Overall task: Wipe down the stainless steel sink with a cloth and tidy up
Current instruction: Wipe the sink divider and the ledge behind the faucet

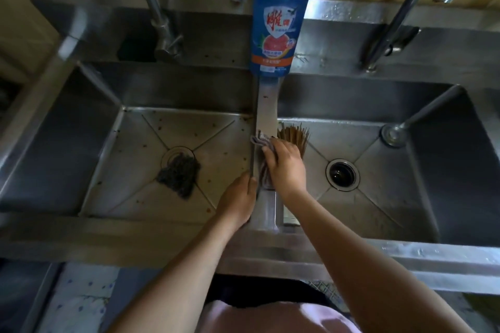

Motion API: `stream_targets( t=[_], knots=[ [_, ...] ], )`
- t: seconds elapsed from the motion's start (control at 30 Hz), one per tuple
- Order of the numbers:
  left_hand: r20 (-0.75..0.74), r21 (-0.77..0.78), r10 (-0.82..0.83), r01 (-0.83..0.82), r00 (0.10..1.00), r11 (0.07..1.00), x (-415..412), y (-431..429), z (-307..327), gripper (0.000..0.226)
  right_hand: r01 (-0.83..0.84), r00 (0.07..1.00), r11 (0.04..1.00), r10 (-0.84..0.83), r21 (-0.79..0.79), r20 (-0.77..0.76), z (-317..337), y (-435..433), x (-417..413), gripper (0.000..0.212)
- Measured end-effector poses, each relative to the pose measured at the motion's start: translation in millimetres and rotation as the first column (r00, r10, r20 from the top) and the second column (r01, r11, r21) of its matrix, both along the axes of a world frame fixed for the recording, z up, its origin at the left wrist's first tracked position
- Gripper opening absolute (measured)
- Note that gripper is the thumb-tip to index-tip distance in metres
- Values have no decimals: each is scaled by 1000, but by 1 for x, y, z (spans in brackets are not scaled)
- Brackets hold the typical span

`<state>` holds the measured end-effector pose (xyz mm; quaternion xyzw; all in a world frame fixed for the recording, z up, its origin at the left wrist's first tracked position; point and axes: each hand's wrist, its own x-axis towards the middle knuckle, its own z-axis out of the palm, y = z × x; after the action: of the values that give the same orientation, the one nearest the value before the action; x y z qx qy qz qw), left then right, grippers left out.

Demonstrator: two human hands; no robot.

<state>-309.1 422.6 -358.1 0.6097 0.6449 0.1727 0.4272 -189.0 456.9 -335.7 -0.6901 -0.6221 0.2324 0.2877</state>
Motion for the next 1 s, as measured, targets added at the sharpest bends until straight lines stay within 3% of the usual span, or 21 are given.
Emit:
stream_targets(
  t=[0.1,0.23,0.4,0.57,0.73,0.83,1.0],
  knots=[
    [75,-42,31,-28,997,999,6,10,-6,36,2,1000,1000,-2,17,-7,-3,19,-2,36],
    [39,-92,71,-67,997,994,10,26,-19,34,39,998,999,-39,6,-55,-6,48,-1,39],
    [242,-115,186,-162,952,980,19,61,-13,29,-104,986,983,121,-149,115,-21,67,-2,45],
    [121,-170,248,-226,961,959,31,100,-16,38,-111,958,981,148,-161,245,-30,78,-2,46],
    [250,-117,288,-267,924,957,41,105,-16,34,-124,951,966,181,-229,252,-29,112,4,47],
    [152,-26,214,-212,965,977,41,105,-21,37,-126,946,961,191,-245,261,-28,129,7,48],
    [-2,-79,281,-280,960,957,44,110,-28,44,-113,954,961,177,-254,242,-26,154,8,49]
  ],
)
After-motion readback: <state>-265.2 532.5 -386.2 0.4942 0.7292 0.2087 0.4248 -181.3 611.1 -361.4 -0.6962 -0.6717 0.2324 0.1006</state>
